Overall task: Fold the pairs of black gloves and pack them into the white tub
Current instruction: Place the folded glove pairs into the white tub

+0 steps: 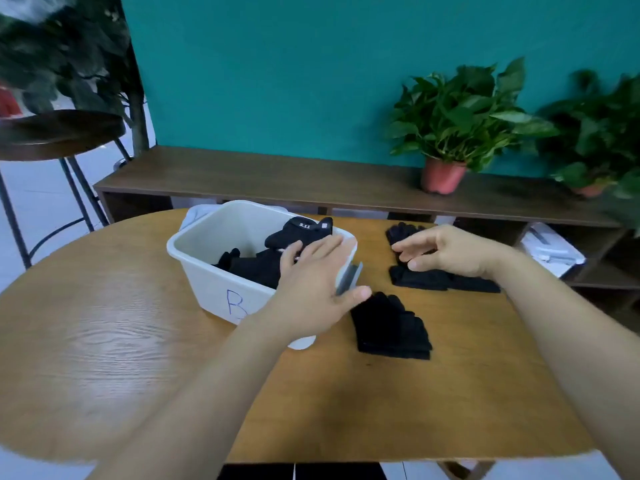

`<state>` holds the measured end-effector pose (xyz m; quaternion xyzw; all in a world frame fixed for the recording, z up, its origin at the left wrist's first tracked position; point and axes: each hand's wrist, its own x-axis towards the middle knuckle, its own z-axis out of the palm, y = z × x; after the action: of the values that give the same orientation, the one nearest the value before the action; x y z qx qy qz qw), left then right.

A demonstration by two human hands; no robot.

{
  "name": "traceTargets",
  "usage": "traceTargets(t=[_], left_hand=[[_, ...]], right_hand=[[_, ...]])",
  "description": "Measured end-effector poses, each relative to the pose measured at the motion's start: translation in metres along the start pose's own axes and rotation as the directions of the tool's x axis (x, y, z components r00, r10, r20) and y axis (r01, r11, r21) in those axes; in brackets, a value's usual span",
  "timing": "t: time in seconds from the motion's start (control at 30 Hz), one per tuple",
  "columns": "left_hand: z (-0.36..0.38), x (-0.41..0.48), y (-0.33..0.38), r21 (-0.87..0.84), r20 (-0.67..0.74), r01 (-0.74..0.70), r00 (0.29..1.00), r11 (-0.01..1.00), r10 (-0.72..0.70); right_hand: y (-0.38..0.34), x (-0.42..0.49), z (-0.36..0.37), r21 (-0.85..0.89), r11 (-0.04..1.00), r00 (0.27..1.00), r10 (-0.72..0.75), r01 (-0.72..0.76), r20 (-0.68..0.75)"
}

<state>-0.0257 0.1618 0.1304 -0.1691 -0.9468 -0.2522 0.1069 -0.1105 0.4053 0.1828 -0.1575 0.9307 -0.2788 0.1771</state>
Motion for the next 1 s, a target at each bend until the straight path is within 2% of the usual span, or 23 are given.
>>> traceTargets(t=[0.1, 0.17, 0.23, 0.4, 0.5, 0.63, 0.8, 1.0], left_hand=[[0.036, -0.006, 0.031, 0.091, 0.047, -0.12, 0.992, 0.989, 0.116], [0.061, -0.008, 0.041, 0.129, 0.108, -0.155, 0.984, 0.979, 0.142], [0.086, -0.009, 0.045, 0.128, 0.18, -0.123, 0.979, 0.984, 0.099], [0.137, 0.0, 0.031, 0.142, 0.324, 0.107, 0.935, 0.984, -0.148], [0.153, 0.013, 0.022, 0.148, 0.328, 0.188, 0.917, 0.971, -0.228], [0.166, 0.028, 0.013, 0.11, 0.302, 0.241, 0.916, 0.964, -0.264], [0.171, 0.021, 0.012, 0.086, 0.301, 0.205, 0.928, 0.975, -0.221], [0.17, -0.013, 0.025, 0.056, 0.285, 0.16, 0.943, 0.985, -0.17]], right_hand=[[0.032, -0.026, 0.014, 0.039, 0.998, 0.998, 0.046, -0.044, -0.033], [0.05, -0.036, 0.025, 0.058, 0.997, 0.997, 0.059, -0.056, -0.054], [0.067, -0.039, 0.037, 0.051, 0.997, 0.995, 0.054, -0.05, -0.089], [0.1, -0.024, 0.08, 0.09, 0.995, 0.994, 0.061, -0.053, -0.086], [0.112, -0.006, 0.103, 0.132, 0.99, 0.995, 0.065, -0.054, -0.081], [0.121, 0.012, 0.12, 0.131, 0.989, 0.994, 0.076, -0.066, -0.079], [0.128, 0.004, 0.132, 0.063, 0.996, 0.993, 0.063, -0.057, -0.104], [0.123, -0.032, 0.135, -0.027, 0.999, 0.997, 0.025, -0.027, -0.068]])
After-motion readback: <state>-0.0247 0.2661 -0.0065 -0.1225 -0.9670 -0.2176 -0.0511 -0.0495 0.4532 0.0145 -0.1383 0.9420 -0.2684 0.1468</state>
